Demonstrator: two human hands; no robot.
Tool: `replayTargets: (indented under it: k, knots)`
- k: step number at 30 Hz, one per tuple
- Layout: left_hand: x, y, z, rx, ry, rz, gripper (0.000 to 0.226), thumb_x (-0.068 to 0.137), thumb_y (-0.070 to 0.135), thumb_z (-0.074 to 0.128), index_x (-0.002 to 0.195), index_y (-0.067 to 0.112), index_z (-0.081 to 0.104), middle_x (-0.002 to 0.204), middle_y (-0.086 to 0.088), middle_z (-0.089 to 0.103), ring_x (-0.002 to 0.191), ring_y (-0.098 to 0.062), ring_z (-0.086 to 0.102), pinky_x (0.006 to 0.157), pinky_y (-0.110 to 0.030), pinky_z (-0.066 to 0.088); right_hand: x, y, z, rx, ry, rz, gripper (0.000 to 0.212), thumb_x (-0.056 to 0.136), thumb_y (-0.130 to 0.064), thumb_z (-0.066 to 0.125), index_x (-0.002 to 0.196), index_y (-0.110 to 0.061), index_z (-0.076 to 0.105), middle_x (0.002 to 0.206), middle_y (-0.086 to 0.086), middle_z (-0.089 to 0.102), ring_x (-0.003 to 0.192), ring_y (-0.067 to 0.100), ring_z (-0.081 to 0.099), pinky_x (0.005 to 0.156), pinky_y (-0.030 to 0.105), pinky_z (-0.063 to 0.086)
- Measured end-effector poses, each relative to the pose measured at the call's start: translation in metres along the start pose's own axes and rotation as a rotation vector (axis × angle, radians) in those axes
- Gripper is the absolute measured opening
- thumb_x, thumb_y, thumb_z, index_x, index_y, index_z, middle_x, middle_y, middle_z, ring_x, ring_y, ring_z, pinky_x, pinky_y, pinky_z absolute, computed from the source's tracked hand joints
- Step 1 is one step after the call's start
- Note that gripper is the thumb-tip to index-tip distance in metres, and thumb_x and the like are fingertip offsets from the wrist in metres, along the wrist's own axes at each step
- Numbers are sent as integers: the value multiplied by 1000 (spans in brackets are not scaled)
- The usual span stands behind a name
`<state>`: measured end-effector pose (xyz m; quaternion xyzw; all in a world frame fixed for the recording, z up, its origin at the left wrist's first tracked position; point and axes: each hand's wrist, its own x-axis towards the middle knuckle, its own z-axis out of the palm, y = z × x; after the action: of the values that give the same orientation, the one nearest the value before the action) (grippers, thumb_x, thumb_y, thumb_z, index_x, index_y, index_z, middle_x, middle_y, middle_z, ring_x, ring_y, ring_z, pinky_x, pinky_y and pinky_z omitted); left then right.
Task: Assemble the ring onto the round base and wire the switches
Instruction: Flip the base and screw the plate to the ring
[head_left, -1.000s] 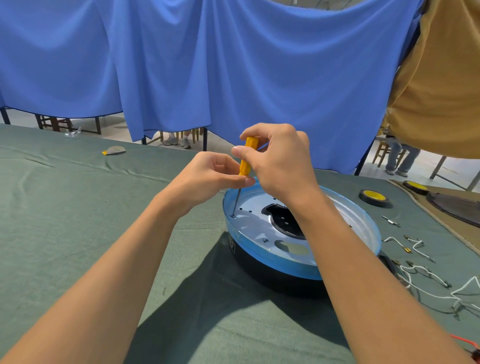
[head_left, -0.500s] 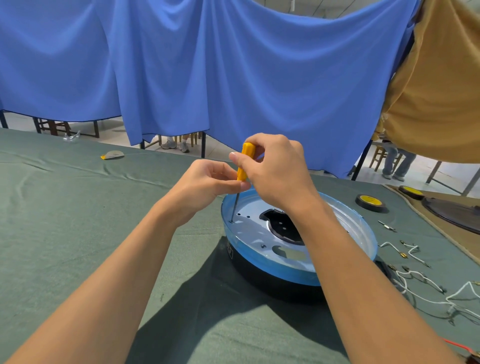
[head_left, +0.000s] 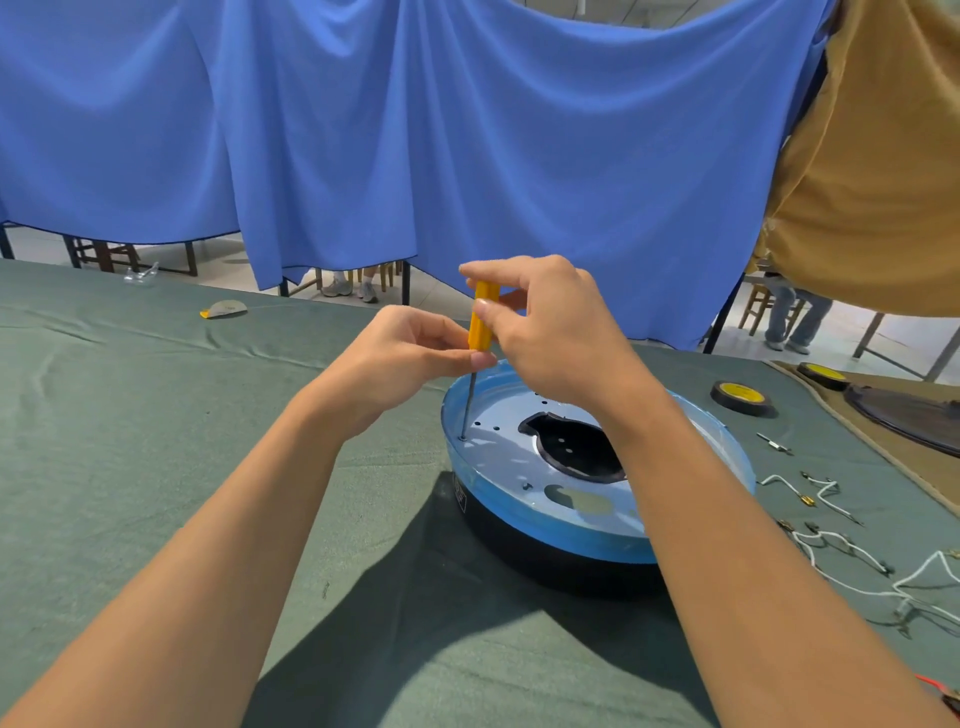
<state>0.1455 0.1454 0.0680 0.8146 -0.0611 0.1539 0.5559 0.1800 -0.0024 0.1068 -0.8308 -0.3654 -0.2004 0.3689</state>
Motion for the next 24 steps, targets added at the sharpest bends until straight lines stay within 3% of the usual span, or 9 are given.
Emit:
replayTargets:
  k: [3,5,8,11,14,16,18,21,24]
  knots:
    - [0,0,-1,17,-71,-15,19,71,32,76,86,22,80,93,-4,76,94,-17,69,92,-35,49,0,1,0,11,50,16,23,88,-19,67,110,-22,72,96,-1,71,80,13,60,79,27,54]
    - [2,-2,2,17,-17,4,10,77,22,78,84,16,78,91,-12,75,88,-22,68,94,-42,49,0,2,2,-26,106,25,18,84,-30,72,100,-23,73,89,-2,70,83,16,60,83,34,51]
    - [2,-4,5,18,55,-6,12,76,20,79,80,9,75,91,-22,71,83,-22,63,98,-52,46,-1,0,0,-53,111,43,24,86,-34,68,106,-21,72,94,0,71,95,20,60,89,38,48]
    - [2,-4,0,8,-7,-6,7,79,22,76,82,18,79,90,-12,75,84,-13,66,92,-44,49,0,0,-3,20,24,37,27,90,-20,64,117,-20,70,103,-1,72,96,18,64,91,35,51]
    - [0,-2,-2,12,-79,-9,15,74,30,76,86,21,80,93,-4,77,89,-11,69,91,-34,49,1,2,-1,35,69,34,20,87,-23,69,106,-24,73,90,-5,70,82,12,61,78,26,51]
    - [1,-3,2,9,-40,-8,18,74,24,79,88,13,78,94,-10,76,93,-21,69,99,-42,49,0,3,3,10,131,40,15,83,-33,73,96,-25,74,80,-6,66,81,13,57,76,26,46]
    - [2,-5,5,10,33,-12,18,73,20,82,83,8,74,89,-13,74,85,-24,67,99,-50,47,-1,3,4,-14,167,45,17,82,-36,72,92,-23,74,77,-5,64,82,15,56,80,30,46]
    - [3,-4,5,13,56,-13,17,70,22,82,77,9,72,81,-12,71,79,-20,63,97,-52,47,0,2,1,-24,123,-2,19,88,-30,66,95,-15,75,85,2,71,82,18,61,81,35,51]
    - [0,-3,-2,-12,-37,5,24,65,34,77,81,15,78,87,-7,75,83,-15,67,92,-41,49,1,0,2,7,85,-5,23,90,-20,63,110,-18,73,99,1,72,85,12,60,84,26,50]
